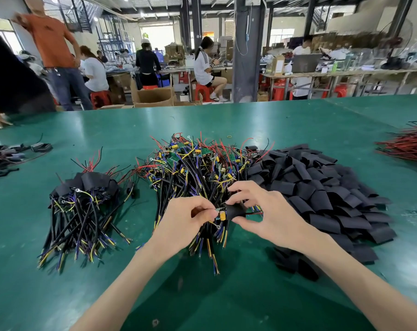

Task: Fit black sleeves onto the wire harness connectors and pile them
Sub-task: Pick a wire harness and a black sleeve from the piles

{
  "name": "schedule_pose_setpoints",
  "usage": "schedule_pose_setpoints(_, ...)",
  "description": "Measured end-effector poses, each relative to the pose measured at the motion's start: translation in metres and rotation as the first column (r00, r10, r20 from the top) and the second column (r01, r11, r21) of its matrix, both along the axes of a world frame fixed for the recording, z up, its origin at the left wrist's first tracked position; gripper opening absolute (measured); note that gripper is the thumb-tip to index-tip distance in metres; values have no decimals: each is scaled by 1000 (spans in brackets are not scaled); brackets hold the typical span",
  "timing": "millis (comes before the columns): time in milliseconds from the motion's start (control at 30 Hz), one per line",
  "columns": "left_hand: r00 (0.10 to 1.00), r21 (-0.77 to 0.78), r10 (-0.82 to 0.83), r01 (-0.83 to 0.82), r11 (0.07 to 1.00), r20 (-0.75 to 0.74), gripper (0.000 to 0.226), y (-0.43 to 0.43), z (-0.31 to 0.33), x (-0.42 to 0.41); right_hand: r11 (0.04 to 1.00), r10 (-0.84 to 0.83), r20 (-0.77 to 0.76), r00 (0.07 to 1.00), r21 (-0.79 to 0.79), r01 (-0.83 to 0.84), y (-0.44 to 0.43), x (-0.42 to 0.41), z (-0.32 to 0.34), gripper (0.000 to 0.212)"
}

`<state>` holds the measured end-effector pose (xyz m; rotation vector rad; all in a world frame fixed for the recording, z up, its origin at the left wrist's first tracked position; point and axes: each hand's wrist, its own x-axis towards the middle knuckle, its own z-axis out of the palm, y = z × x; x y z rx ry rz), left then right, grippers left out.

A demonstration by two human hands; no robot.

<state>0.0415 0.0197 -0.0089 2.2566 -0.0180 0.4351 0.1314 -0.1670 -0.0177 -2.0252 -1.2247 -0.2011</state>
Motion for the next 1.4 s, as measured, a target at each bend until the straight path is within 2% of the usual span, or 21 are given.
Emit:
schedule_pose_setpoints(133,1000,10,3,-3,1000,7,25,0,1,-1,1000,8,32,999,-16,-8,0,-3,-1,61)
schedule_pose_setpoints(300,997,11,-16,17,1000,-74,19,4,2,1,997,51,142,989,-66,-42,3,-6,-5,61)
schedule_pose_setpoints(400,997,22,-31,33,999,-77,19,4,3,0,998,58,85,995,-36,-55,4,-5,-6,61)
schedule_pose_setpoints(500,1000,34,-21,21,999,3,24,3,4,0,1000,-11,30,999,20,11,4,0,-8,63)
schedule_pose_setpoints(633,998,17,15,-16,1000,55,24,3,1,1,988,-117,-11,993,-105,115,2,5,-9,70)
schedule_pose_setpoints(767,1000,37,1,-2,999,19,24,3,0,2,964,-98,155,983,-229,132,5,1,-13,47)
schedule_pose_setpoints(900,1000,36,-22,23,999,-19,22,4,2,1,961,-59,212,975,-254,113,4,-1,-8,42)
schedule_pose_setpoints(1400,997,27,-75,75,997,5,11,3,4,-2,989,12,-17,1000,-145,-15,0,0,2,37)
